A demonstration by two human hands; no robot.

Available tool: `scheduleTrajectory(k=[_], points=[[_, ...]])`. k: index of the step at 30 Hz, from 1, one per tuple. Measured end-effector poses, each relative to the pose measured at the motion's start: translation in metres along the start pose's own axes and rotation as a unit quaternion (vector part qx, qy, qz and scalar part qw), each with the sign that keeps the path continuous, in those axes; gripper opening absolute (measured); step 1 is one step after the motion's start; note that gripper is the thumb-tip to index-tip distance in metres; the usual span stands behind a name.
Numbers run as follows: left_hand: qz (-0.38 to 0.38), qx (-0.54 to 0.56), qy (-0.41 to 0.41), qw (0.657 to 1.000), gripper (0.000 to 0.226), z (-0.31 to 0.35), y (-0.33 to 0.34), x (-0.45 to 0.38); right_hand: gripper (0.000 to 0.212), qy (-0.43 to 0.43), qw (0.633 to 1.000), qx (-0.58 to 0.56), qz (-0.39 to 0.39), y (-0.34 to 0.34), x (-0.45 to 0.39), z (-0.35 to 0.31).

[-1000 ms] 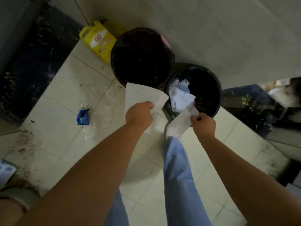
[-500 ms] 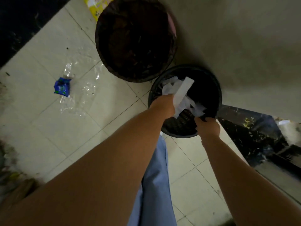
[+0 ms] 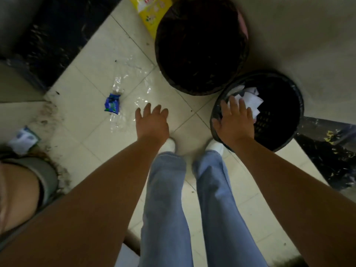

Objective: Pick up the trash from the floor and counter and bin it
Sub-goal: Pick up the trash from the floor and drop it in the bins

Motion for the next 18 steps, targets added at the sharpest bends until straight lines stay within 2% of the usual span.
scheduleTrajectory(k=[5, 8, 13, 16, 18], points=[[0.042, 0.036, -0.105, 0.993, 0.045, -0.126, -0.003, 0.007, 0.063, -0.097, 0.995, 0.030, 0.006, -0.002, -0.002, -0.114], [0.022, 0.053, -0.126, 0.990, 0.044, -0.198, 0.008, 0.000, 0.062, -0.103, 0.993, 0.053, -0.004, 0.008, -0.012, -0.177], [0.003, 0.077, -0.103, 0.992, 0.041, -0.293, 0.017, -0.034, 0.061, -0.015, 0.999, 0.025, -0.018, 0.046, -0.039, -0.269], [-0.006, 0.098, -0.074, 0.992, 0.039, -0.331, 0.022, -0.060, 0.061, 0.067, 0.997, -0.042, -0.024, 0.080, -0.051, -0.312], [-0.016, 0.101, -0.062, 0.993, 0.040, -0.348, 0.034, -0.081, 0.061, 0.087, 0.994, -0.058, -0.041, 0.105, -0.060, -0.334]])
Point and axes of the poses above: each hand's wrist, its own x-axis away from the middle knuckle, its own y-axis out of the palm, z = x × y, the point moved 3 cm from there along -x, towards the middle knuckle, and after that the axes turned 4 degrees about z, right-handed, at the moved point
